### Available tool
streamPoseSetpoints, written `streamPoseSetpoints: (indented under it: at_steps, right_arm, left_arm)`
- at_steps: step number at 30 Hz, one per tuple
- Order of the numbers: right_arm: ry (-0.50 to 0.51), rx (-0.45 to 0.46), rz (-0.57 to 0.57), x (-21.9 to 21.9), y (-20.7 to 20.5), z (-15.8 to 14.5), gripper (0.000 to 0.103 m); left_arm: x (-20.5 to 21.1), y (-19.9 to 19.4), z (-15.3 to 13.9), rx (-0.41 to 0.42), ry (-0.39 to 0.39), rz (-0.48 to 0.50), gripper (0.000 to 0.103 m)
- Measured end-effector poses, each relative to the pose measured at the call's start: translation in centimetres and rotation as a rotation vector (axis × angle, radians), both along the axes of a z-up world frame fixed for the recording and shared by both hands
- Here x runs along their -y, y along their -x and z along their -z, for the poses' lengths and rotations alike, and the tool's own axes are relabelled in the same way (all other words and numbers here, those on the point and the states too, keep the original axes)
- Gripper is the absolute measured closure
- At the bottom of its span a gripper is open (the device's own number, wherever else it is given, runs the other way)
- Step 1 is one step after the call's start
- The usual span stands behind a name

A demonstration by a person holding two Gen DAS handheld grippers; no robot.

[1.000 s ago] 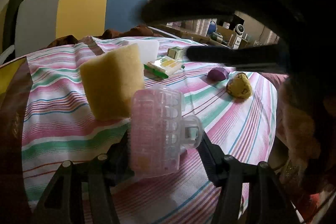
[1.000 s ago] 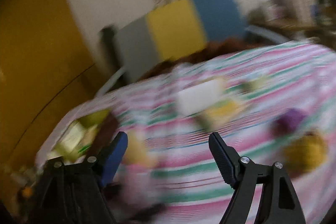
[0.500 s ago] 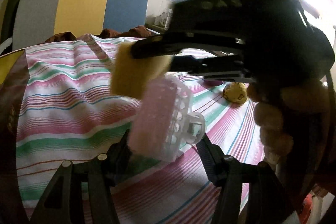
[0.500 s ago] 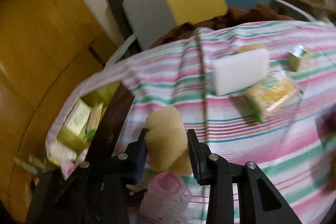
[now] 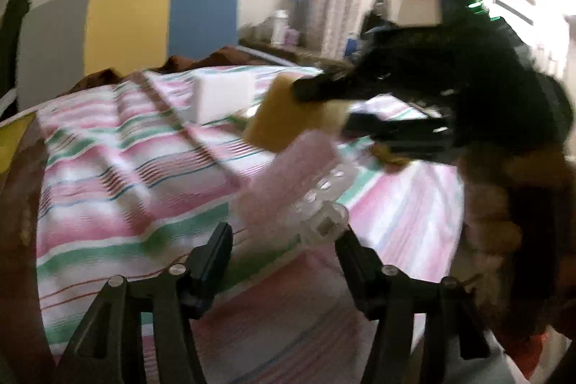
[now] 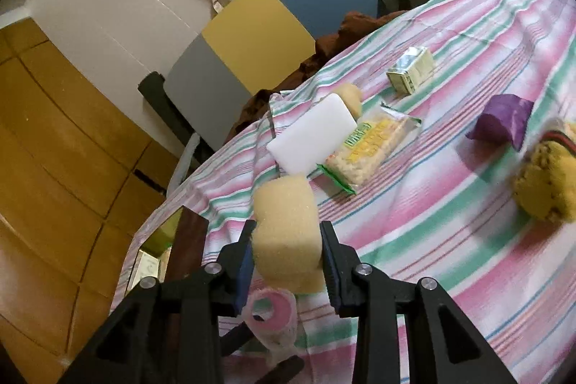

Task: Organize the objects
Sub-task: 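Carry the sponge and clear pink box into the gold tray and release both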

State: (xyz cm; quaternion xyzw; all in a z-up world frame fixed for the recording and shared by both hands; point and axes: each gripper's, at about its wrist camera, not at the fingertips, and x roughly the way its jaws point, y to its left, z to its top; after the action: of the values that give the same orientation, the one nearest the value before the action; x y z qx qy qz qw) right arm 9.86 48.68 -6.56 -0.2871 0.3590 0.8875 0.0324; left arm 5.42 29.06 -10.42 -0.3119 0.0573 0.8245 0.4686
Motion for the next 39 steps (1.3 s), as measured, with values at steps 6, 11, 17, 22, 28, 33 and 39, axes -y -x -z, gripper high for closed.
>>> streamPoseSetpoints:
  at_steps: [6,11,17,22,28,33,39]
  right_arm:
    - [0.025,0.016,-0.004,-0.1,-0.6,0.8,0.069]
    - [0.064,0.02,0.003,-0.7,-0.9,1.8,0.069]
    - [0.072,0.022,0.021,-1.1,-1.2,2.3,0.069]
    - [0.089,0.021,0.039,-1.6,-1.5,2.7,0.069]
    - [0.098,-0.001,0.091,-2.6,-2.4,2.5,0.069]
    - [0.103,-0.017,0.085,-2.3,-3.1,1.7,0.069]
    - [0.091,-0.028,0.04,0.1,-3.4,0.9,0.069]
  left_arm:
    - [-2.6,-0.1,-2.1,-0.121,0.068,0.076,0.016]
    - [-3.9,0.6,-0.2,0.02,0.077,0.142,0.016]
    - [-3.8,0.2,0.9,0.053,0.057,0.127,0.036]
    - [-3.0,-0.2,0.5,0.081,0.041,0.142,0.038]
    - [-0.9,-1.2,0.1,0.125,0.009,0.127,0.038]
    - [1.2,-2.0,-1.2,0.13,-0.033,0.11,0.038]
    - [4.2,-2.3,-2.9,0.124,-0.073,0.065,0.038]
